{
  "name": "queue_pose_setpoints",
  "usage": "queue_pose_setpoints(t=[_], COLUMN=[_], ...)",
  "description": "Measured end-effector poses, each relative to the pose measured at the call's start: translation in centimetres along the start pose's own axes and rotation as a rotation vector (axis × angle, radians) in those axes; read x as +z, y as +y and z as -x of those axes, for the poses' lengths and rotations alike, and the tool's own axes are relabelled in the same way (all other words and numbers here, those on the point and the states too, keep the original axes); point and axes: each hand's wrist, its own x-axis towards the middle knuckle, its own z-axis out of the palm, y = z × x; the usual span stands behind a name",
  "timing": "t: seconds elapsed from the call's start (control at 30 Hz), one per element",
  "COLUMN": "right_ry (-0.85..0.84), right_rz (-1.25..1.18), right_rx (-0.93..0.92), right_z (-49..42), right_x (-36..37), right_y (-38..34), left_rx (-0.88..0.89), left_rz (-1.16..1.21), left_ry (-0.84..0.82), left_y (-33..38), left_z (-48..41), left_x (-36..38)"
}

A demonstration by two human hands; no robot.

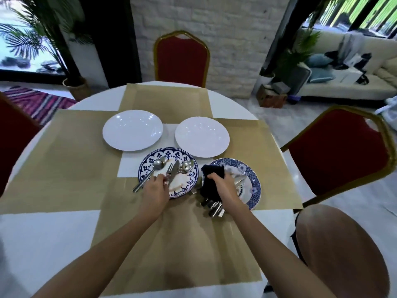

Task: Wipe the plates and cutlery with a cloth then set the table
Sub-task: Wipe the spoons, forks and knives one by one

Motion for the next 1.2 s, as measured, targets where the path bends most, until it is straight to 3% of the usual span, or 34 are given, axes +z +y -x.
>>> queue_pose_setpoints(t=[0.2, 0.43, 0.8, 0.9, 1.2], right_ry=[-0.082, -0.111, -0.151, -0.142, -0.141], right_rz=[0.064, 0.122, 0.306, 0.364, 0.484], right_rx=[0.039, 0.068, -0.094, -0.171, -0.581], right_z=[-0.4, -0.8, -0.8, -0.9, 0.4], right_x=[3.2, 4.3, 4.9, 5.5, 6.9], right_y=[-0.4, -0.7, -1.1, -2.1, -4.9], left_rx=[-0.040, -0.147, -0.297, -0.318, -0.147], left_rz=[-0.121, -0.078, 0.015, 0.100, 0.439], left_ry=[-0.101, -0.149, -0.139, -0.160, -0.154], left_y=[-1.7, -0.9, -0.2, 0.2, 4.2], left_z=[0.0, -0.7, -0.5, -0.4, 0.4], left_x=[-0.4, -0.6, -2.2, -2.9, -6.0])
